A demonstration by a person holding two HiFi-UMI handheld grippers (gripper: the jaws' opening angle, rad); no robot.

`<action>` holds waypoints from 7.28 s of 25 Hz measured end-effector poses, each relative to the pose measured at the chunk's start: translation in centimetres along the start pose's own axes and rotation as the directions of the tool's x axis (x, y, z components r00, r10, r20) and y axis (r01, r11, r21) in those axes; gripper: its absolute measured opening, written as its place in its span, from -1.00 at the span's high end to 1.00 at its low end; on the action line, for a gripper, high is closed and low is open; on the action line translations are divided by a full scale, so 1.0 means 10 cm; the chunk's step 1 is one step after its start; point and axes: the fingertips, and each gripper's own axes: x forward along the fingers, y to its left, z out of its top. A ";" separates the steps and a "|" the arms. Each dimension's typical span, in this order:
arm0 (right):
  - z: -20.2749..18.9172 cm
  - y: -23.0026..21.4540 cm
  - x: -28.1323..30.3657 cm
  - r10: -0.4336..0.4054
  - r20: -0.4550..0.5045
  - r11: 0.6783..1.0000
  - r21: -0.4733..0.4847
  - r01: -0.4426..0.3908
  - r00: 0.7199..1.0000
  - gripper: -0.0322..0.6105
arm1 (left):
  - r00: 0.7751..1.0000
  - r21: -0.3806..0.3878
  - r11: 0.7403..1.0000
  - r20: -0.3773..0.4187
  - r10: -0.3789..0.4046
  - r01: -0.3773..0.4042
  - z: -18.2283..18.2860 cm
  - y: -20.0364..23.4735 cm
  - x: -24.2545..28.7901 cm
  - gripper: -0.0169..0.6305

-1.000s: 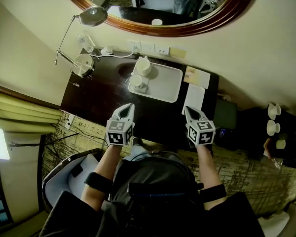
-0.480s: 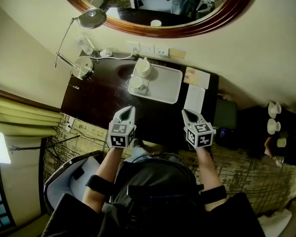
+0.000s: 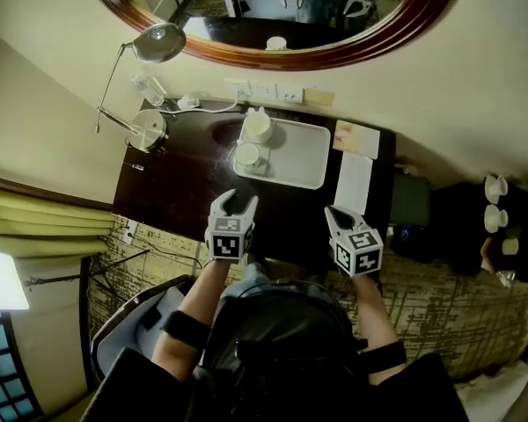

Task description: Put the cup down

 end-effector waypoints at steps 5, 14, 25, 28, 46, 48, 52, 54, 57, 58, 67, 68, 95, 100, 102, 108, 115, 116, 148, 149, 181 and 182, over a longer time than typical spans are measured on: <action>-0.11 0.07 0.09 -0.012 -0.016 0.999 0.034 0.012 1.000 0.89 | 0.998 0.050 0.997 -0.029 -0.054 0.055 0.05 0.08 0.30 -0.22; -0.34 0.11 0.28 -0.056 -0.052 0.994 0.096 0.061 0.997 0.89 | 0.992 0.085 0.990 -0.081 -0.102 0.109 0.08 0.49 1.05 -0.76; -0.47 0.23 0.35 -0.102 -0.076 0.984 0.136 0.112 0.992 0.89 | 0.975 0.149 0.973 -0.163 -0.153 0.178 0.01 0.65 1.71 -0.86; -0.53 0.23 0.36 -0.115 -0.083 0.981 0.149 0.126 0.990 0.89 | 0.972 0.151 0.972 -0.177 -0.151 0.179 -0.03 0.68 1.81 -0.86; -0.64 0.21 0.21 -0.146 -0.075 0.972 0.175 0.158 0.986 0.89 | 0.975 0.235 0.954 -0.164 -0.150 0.186 -0.02 0.68 1.87 -0.27; -0.68 0.20 0.17 -0.149 -0.073 0.970 0.182 0.160 0.986 0.89 | 0.973 0.258 0.945 -0.165 -0.161 0.200 -0.02 0.61 1.82 -0.27; -0.72 0.20 0.10 -0.145 -0.063 0.969 0.194 0.154 0.987 0.89 | 0.968 0.322 0.916 -0.155 -0.199 0.240 0.02 0.36 1.69 -0.26; -0.74 0.19 0.06 -0.142 -0.057 0.969 0.196 0.150 0.988 0.90 | 0.962 0.355 0.896 -0.149 -0.227 0.266 0.04 0.18 1.62 -0.26; -0.76 0.18 -0.01 -0.138 -0.049 0.969 0.201 0.145 0.989 0.90 | 0.947 0.407 0.855 -0.147 -0.286 0.321 0.05 -0.17 1.51 -0.26; -0.77 0.17 -0.04 -0.137 -0.046 0.968 0.204 0.144 0.989 0.90 | 0.940 0.424 0.838 -0.149 -0.308 0.342 0.04 -0.30 1.48 -0.26; -0.83 0.05 -0.27 -0.144 -0.025 0.964 0.221 0.146 0.989 0.90 | 0.863 0.516 0.700 -0.197 -0.464 0.494 -0.08 -1.32 1.25 -0.27; -0.84 0.04 -0.30 -0.145 -0.024 0.964 0.222 0.146 0.989 0.90 | 0.857 0.515 0.693 -0.203 -0.473 0.505 -0.10 -1.41 1.24 -0.27; -1.18 -0.37 -0.77 -0.183 -0.046 0.944 0.271 0.189 0.982 0.90 | 0.799 0.501 0.623 -0.341 -0.496 0.600 -0.92 -2.22 1.47 -0.27; -1.20 -0.41 -0.81 -0.187 -0.049 0.942 0.273 0.193 0.981 0.90 | 0.801 0.496 0.629 -0.348 -0.487 0.598 -0.98 -2.21 1.52 -0.27; -1.20 -0.42 -0.82 -0.187 -0.051 0.943 0.271 0.194 0.981 0.89 | 0.801 0.500 0.626 -0.348 -0.487 0.598 -0.99 -2.22 1.53 -0.27; -1.21 -0.43 -0.83 -0.180 -0.051 0.946 0.265 0.187 0.982 0.89 | 0.814 0.515 0.632 -0.322 -0.483 0.579 -1.01 -2.24 1.55 -0.27; -1.14 -0.47 -0.87 -0.162 -0.038 0.955 0.245 0.167 0.986 0.89 | 0.835 0.510 0.662 -0.306 -0.456 0.549 -0.96 -2.21 1.45 -0.51; -1.13 -0.47 -0.87 -0.157 -0.036 0.958 0.239 0.161 0.987 0.89 | 0.841 0.515 0.666 -0.297 -0.452 0.539 -0.93 -2.20 1.42 -0.52; 0.11 -0.15 -0.36 0.153 0.041 0.985 -0.090 -0.149 0.987 0.90 | 0.978 0.011 0.992 0.170 -0.124 0.124 0.25 -0.98 -0.47 0.95; 0.14 -0.10 -0.33 0.161 0.040 0.983 -0.096 -0.156 0.986 0.90 | 0.979 -0.005 0.994 0.171 -0.107 0.109 0.23 -0.90 -0.52 0.95; 0.32 0.74 0.27 0.242 -0.036 0.953 -0.179 -0.244 0.970 0.90 | 0.979 -0.199 0.977 0.169 0.111 -0.077 -0.09 0.32 -0.85 0.95; 0.34 0.76 0.28 0.242 -0.041 0.954 -0.174 -0.245 0.969 0.90 | 0.980 -0.193 0.978 0.167 0.108 -0.075 -0.07 0.35 -0.80 0.95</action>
